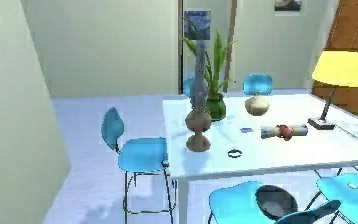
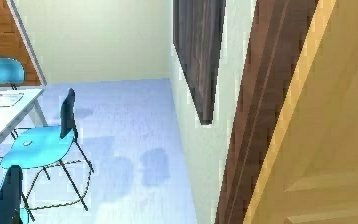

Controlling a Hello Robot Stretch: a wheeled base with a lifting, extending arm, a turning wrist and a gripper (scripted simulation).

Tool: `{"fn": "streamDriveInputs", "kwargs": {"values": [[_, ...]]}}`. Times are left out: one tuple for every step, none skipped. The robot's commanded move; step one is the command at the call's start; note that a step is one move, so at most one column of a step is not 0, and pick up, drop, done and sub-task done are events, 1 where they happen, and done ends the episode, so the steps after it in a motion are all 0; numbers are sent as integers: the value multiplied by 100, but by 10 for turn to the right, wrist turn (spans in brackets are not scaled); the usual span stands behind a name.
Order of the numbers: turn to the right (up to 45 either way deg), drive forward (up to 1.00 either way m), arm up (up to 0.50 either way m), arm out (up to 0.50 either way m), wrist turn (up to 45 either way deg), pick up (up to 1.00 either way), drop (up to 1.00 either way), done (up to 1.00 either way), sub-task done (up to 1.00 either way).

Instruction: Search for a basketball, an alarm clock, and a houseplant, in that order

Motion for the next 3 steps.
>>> {"fn": "streamDriveInputs", "kwargs": {"values": [[30,0,0,0,0,0,0,0,0],[0,5,0,0,0,0,0,0,0],[450,0,0,0,0,0,0,0,0]]}}
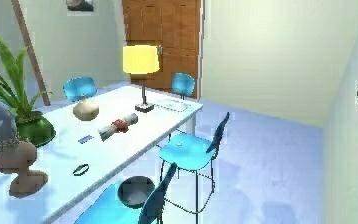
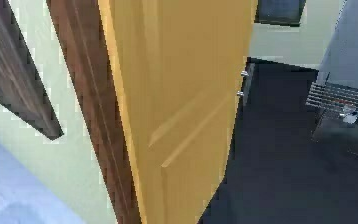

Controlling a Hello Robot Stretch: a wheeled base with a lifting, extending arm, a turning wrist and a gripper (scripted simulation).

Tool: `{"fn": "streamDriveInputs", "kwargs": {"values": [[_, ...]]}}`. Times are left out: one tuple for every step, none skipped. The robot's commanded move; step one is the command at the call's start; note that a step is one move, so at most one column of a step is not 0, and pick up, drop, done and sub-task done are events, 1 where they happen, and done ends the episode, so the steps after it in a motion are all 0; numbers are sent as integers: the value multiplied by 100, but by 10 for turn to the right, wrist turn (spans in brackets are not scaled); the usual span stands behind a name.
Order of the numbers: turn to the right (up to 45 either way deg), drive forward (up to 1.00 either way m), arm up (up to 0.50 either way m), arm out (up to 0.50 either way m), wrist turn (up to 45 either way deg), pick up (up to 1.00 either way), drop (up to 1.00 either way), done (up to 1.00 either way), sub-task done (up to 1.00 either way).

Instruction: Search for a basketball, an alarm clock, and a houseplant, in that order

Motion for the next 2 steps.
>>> {"fn": "streamDriveInputs", "kwargs": {"values": [[270,0,0,0,0,0,0,0,0],[0,15,0,0,0,0,0,0,0]]}}
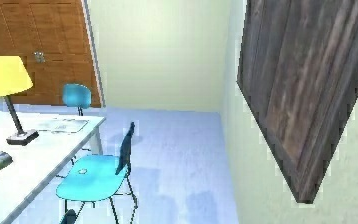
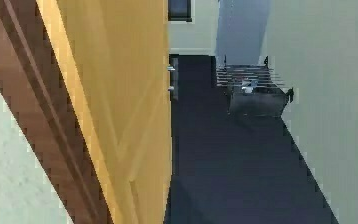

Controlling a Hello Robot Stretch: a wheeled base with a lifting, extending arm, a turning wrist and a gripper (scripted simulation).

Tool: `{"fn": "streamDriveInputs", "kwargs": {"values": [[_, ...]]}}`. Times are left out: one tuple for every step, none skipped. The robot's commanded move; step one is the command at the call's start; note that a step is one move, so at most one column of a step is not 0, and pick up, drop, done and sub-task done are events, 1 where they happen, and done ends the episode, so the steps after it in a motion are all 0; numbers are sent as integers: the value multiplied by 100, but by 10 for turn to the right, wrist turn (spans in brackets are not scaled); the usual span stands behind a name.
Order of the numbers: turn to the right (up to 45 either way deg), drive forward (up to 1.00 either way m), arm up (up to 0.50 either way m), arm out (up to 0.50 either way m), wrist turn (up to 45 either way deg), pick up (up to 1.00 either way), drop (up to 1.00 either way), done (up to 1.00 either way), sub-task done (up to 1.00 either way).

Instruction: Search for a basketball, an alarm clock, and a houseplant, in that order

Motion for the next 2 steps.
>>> {"fn": "streamDriveInputs", "kwargs": {"values": [[60,0,0,0,0,0,0,0,0],[0,100,0,0,0,0,0,0,0]]}}
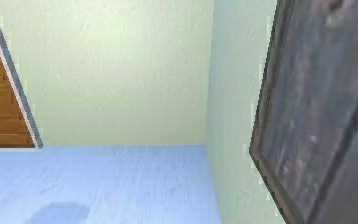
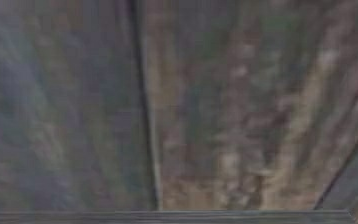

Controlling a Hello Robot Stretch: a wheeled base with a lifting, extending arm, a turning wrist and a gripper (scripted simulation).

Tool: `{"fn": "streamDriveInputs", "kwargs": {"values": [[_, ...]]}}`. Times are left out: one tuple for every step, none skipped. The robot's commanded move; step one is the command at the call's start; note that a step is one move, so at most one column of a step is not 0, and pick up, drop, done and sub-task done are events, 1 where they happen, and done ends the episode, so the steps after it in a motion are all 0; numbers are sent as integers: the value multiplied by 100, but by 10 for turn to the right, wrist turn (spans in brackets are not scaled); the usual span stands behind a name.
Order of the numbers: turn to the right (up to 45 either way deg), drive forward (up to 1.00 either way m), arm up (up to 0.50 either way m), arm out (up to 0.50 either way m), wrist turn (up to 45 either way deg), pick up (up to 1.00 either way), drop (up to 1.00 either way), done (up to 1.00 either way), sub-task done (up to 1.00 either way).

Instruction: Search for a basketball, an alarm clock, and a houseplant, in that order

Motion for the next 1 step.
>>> {"fn": "streamDriveInputs", "kwargs": {"values": [[-90,0,0,0,0,0,0,0,0]]}}
